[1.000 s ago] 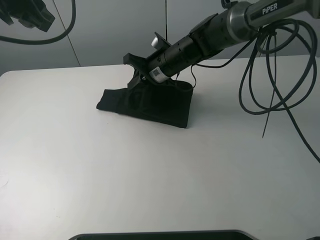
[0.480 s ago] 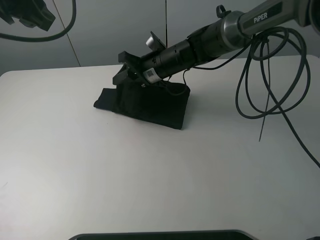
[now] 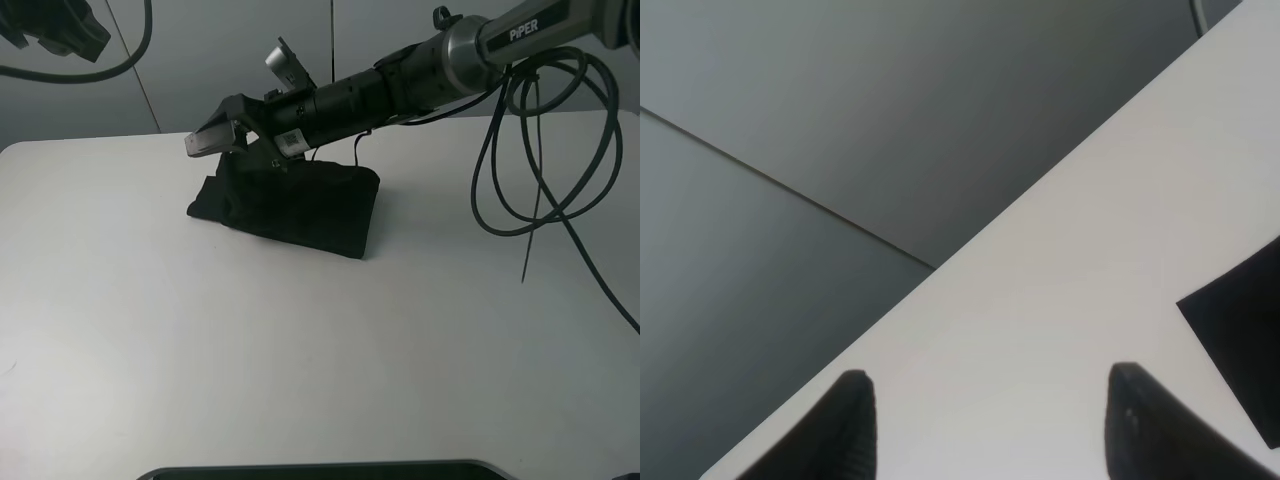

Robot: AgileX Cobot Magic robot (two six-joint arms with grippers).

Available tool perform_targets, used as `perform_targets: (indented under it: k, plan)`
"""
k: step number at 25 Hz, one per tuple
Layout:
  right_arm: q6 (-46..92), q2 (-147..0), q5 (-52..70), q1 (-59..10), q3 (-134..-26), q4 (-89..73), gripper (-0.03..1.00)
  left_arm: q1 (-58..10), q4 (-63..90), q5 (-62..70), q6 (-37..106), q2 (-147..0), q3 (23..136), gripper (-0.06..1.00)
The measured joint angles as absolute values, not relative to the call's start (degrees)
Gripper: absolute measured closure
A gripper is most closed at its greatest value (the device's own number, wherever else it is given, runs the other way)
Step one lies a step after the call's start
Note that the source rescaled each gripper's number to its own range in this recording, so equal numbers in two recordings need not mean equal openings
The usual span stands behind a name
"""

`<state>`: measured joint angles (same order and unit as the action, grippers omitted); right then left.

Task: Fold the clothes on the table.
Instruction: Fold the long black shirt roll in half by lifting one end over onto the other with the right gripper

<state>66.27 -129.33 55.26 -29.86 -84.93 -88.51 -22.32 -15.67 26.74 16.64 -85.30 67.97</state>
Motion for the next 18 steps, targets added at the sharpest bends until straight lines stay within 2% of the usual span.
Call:
perform_targets:
  k: [10,14,18]
  plan:
    - [41.3,-126.5,52.1,-27.5,-85.1,-56.2,0.20,-22.3,-15.7,27.4,16.6,-85.3,68.0,0.30]
    - [38.2,-126.6,48.1,-28.5,-85.1,-57.8,0.20,-22.3,-15.8,27.4,16.6,-85.3,68.0,0.30]
    - [39.8,-128.9,41.9,-32.8,-85.6,-66.1,0.20,-22.3,-15.8,27.4,16.6,-85.3,68.0,0.30]
